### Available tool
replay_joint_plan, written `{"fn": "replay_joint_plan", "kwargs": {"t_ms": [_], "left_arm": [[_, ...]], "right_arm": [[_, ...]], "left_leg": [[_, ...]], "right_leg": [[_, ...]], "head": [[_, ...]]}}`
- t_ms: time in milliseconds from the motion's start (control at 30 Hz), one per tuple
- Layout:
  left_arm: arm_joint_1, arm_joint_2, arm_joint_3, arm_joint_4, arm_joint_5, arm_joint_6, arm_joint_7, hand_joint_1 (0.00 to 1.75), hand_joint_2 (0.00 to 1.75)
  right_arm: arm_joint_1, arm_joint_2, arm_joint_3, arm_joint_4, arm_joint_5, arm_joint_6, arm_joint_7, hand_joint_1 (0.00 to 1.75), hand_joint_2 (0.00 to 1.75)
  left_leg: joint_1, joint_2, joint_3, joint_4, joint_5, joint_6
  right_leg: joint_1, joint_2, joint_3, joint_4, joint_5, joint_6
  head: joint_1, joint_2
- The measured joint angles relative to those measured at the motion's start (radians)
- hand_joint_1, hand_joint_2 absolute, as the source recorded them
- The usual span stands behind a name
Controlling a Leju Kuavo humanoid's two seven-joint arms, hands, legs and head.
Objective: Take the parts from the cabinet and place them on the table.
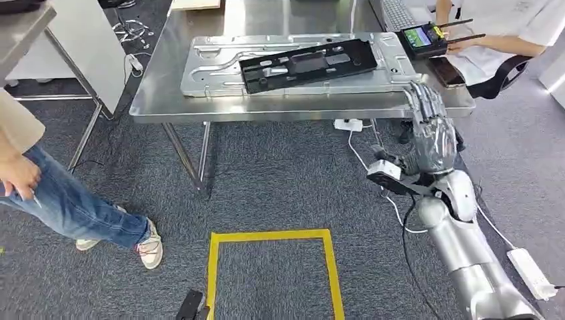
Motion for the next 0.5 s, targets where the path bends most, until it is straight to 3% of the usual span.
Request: {"fn": "replay_joint_plan", "kwargs": {"t_ms": [33, 67, 133, 167, 200, 233, 267, 300, 333, 367, 400, 433, 467, 500], "left_arm": [[0.000, 0.000, 0.004, 0.000, 0.005, 0.003, -0.002, 0.00, 0.00], [0.002, 0.000, 0.008, 0.000, 0.009, 0.006, -0.006, 0.00, 0.00], [0.013, 0.000, 0.017, 0.000, 0.020, 0.014, -0.011, 0.00, 0.00], [0.020, 0.002, 0.021, 0.000, 0.024, 0.016, -0.014, 0.00, 0.00], [0.028, 0.001, 0.025, 0.000, 0.025, 0.016, -0.015, 0.00, 0.00], [0.029, 0.002, 0.029, 0.000, 0.026, 0.017, -0.017, 0.00, 0.00], [0.035, 0.002, 0.032, 0.000, 0.030, 0.020, -0.017, 0.00, 0.00], [0.040, 0.003, 0.037, 0.000, 0.034, 0.025, -0.018, 0.00, 0.00], [0.045, 0.003, 0.041, 0.000, 0.041, 0.029, -0.024, 0.00, 0.00], [0.050, 0.004, 0.046, 0.000, 0.046, 0.033, -0.029, 0.00, 0.00], [0.056, 0.006, 0.053, 0.000, 0.054, 0.035, -0.038, 0.00, 0.00], [0.063, 0.006, 0.059, 0.000, 0.058, 0.037, -0.044, 0.00, 0.00], [0.070, 0.008, 0.064, 0.000, 0.062, 0.039, -0.048, 0.00, 0.00], [0.074, 0.009, 0.068, 0.000, 0.064, 0.041, -0.051, 0.00, 0.00]], "right_arm": [[0.038, 0.002, -0.041, 0.019, -0.042, -0.009, -0.014, 0.00, 0.00], [0.065, 0.005, -0.087, 0.045, -0.082, -0.013, -0.031, 0.00, 0.00], [0.107, 0.023, -0.196, 0.152, -0.155, -0.008, -0.079, 0.00, 0.00], [0.132, 0.031, -0.243, 0.215, -0.186, -0.003, -0.105, 0.00, 0.00], [0.158, 0.039, -0.297, 0.286, -0.223, 0.000, -0.136, 0.00, 0.00], [0.181, 0.043, -0.343, 0.343, -0.247, 0.015, -0.143, 0.00, 0.00], [0.196, 0.047, -0.377, 0.392, -0.269, 0.033, -0.134, 0.00, 0.00], [0.207, 0.055, -0.421, 0.454, -0.297, 0.055, -0.112, 0.00, 0.00], [0.224, 0.064, -0.460, 0.505, -0.323, 0.069, -0.096, 0.00, 0.00], [0.247, 0.077, -0.509, 0.563, -0.354, 0.079, -0.082, 0.00, 0.00], [0.273, 0.094, -0.555, 0.617, -0.381, 0.079, -0.078, 0.00, 0.00], [0.300, 0.109, -0.590, 0.656, -0.400, 0.078, -0.078, 0.00, 0.00], [0.322, 0.124, -0.625, 0.692, -0.409, 0.076, -0.079, 0.00, 0.00], [0.334, 0.138, -0.653, 0.722, -0.411, 0.076, -0.077, 0.00, 0.00]], "left_leg": [[-0.003, -0.004, 0.064, -0.095, -0.055, 0.004], [-0.007, -0.008, 0.096, -0.162, -0.078, 0.008], [-0.013, -0.006, 0.082, -0.164, -0.073, 0.024], [-0.010, -0.006, 0.079, -0.172, -0.060, 0.037], [-0.003, -0.003, 0.073, -0.181, -0.041, 0.050], [-0.004, -0.003, 0.062, -0.182, -0.028, 0.062], [-0.006, -0.003, 0.044, -0.182, -0.015, 0.069], [-0.010, -0.002, 0.028, -0.182, -0.002, 0.071], [-0.012, 0.000, 0.010, -0.181, 0.010, 0.072], [-0.014, -0.001, -0.007, -0.179, 0.022, 0.072], [-0.014, -0.003, -0.022, -0.177, 0.032, 0.071], [-0.014, -0.004, -0.037, -0.173, 0.041, 0.069], [-0.014, -0.005, -0.052, -0.168, 0.049, 0.064], [-0.015, -0.004, -0.067, -0.162, 0.057, 0.057]], "right_leg": [[0.003, -0.005, -0.006, 0.004, 0.006, 0.007], [0.003, -0.007, -0.009, 0.005, 0.015, 0.012], [0.003, -0.010, -0.008, -0.012, 0.041, 0.026], [0.004, -0.011, -0.005, -0.022, 0.053, 0.035], [-0.001, -0.005, -0.008, -0.017, 0.038, 0.039], [-0.002, 0.004, -0.022, 0.008, -0.018, 0.040], [-0.003, 0.009, -0.040, 0.064, -0.094, 0.040], [-0.003, 0.011, -0.057, 0.138, -0.159, 0.043], [-0.003, 0.012, -0.069, 0.215, -0.199, 0.046], [-0.003, 0.012, -0.071, 0.273, -0.198, 0.048], [-0.003, 0.012, -0.058, 0.296, -0.168, 0.048], [-0.004, 0.013, -0.031, 0.285, -0.127, 0.047], [-0.004, 0.013, 0.016, 0.240, -0.091, 0.045], [-0.006, 0.012, 0.084, 0.156, -0.090, 0.043]], "head": [[0.000, 0.000], [0.002, 0.000], [0.000, 0.000], [0.001, 0.000], [0.001, 0.000], [0.002, 0.000], [0.002, 0.000], [0.002, 0.000], [0.002, 0.000], [0.002, 0.000], [0.002, 0.000], [0.002, 0.000], [0.001, 0.000], [0.002, 0.000]]}}
